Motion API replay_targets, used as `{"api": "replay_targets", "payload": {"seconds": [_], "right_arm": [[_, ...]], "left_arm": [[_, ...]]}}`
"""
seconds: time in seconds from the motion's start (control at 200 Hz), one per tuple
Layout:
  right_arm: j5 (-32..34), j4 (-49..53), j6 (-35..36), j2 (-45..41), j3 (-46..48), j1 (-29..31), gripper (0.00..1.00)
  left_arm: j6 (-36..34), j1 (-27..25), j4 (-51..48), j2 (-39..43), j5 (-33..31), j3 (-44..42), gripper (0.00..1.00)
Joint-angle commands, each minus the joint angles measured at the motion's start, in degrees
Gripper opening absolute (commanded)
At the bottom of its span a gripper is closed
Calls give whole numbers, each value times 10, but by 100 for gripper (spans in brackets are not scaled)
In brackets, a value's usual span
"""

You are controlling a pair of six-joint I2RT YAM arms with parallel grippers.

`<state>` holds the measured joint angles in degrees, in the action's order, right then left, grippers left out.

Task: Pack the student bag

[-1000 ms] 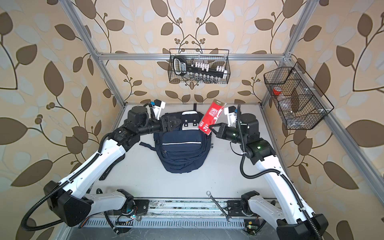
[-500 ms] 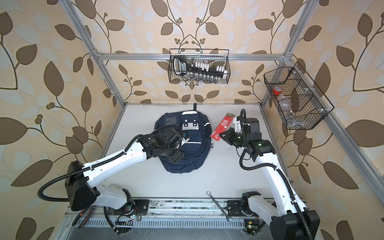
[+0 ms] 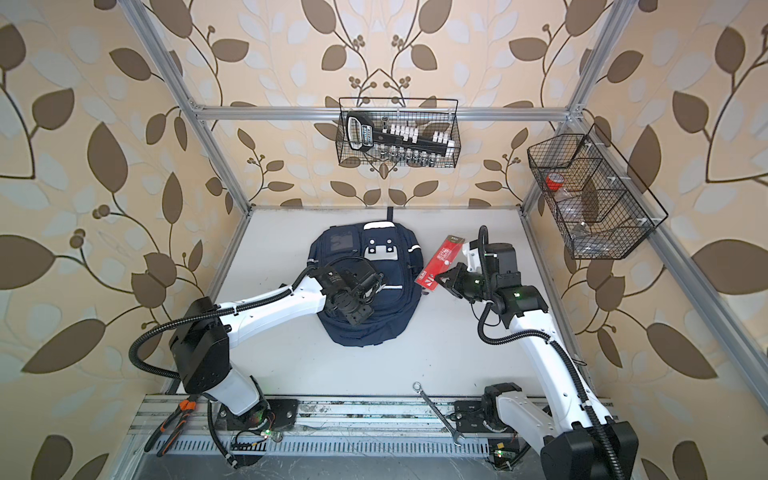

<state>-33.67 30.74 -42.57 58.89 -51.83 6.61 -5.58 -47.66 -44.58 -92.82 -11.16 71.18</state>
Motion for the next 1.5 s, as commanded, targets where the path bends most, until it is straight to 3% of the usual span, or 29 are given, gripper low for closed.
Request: {"api": "replay_targets", "payload": {"seconds": [0.0,0.175,0.4,0.5,0.685,0.74,0.83,0.96,1.07,1.325,1.494], "right_arm": [[-16,-15,-9,-13,9,-1,0],[-18,-16,-12,-10,2,4,0],[-14,-15,-14,-12,-8,8,0],[-13,-15,-15,-16,-5,9,0],[-14,-15,-15,-24,5,11,0],[-14,-15,-15,-25,8,11,0],[-12,-18,-15,-30,12,13,0],[-6,-19,-12,-32,15,23,0],[1,-20,-15,-34,10,40,0],[15,-67,-48,-59,7,90,0],[21,-101,-94,-88,18,106,0]], "left_arm": [[9,1,46,39,-49,6,64],[2,8,59,23,-100,-6,51],[-3,13,72,27,-80,-6,43],[-17,13,76,29,-68,-9,33],[-17,12,70,1,-66,-13,31],[-8,12,70,-10,-76,-12,24],[7,12,68,-20,-95,0,0],[38,12,70,-3,-136,42,0],[66,12,71,24,-126,85,0],[119,13,50,38,-21,170,0],[213,36,70,48,79,186,0]]}}
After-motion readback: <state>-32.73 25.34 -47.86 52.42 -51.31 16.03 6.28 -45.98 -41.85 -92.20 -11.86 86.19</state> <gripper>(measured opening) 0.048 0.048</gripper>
